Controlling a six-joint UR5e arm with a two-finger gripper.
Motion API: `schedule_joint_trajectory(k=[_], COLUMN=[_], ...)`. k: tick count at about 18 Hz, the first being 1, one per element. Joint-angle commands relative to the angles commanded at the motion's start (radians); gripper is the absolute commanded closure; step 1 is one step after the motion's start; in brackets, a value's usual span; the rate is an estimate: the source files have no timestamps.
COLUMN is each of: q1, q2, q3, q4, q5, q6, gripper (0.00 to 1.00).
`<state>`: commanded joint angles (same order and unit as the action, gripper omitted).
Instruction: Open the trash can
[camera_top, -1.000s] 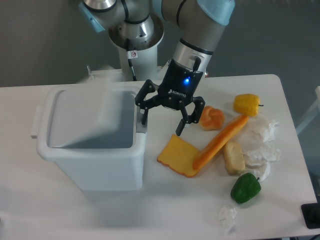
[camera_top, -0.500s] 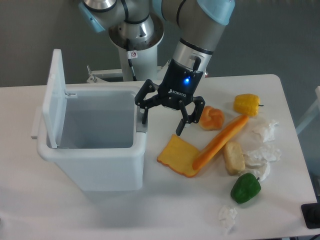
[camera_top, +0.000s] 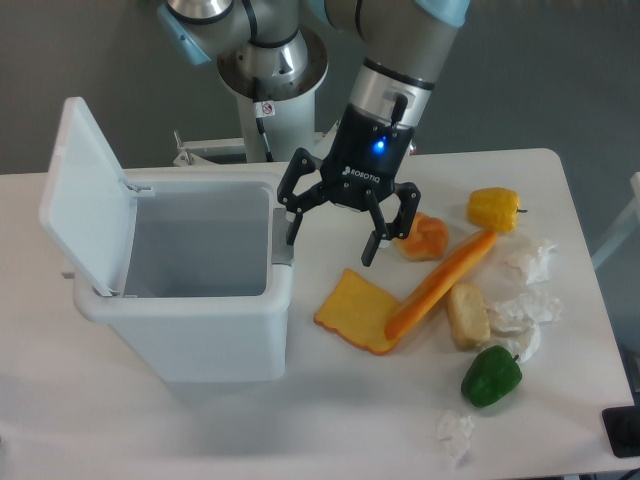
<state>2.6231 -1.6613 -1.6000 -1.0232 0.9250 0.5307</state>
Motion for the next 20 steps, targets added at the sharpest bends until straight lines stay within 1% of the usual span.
schedule_joint_trajectory(k=[5,7,10,12,14,18,20], q1=[0.029,0.044,0.048,0.048,0.049,0.051,0.051], q2=[0.0,0.002,0.009,0.012,0.018,0.031,0.032], q3=[0.063,0.069,0.071,0.072,0.072,0.066,0.065], q4=[0.002,0.002,0.002,0.002,0.002,0.0,-0.002], q5=[0.005,0.006,0.078,0.098,0.121,0.239,0.268], q6=[0.003,0.031,0.072,0.101,0.147,0.288,0.345], gripper=[0.0,0.0,0.0,0.0,0.0,0.0,0.0])
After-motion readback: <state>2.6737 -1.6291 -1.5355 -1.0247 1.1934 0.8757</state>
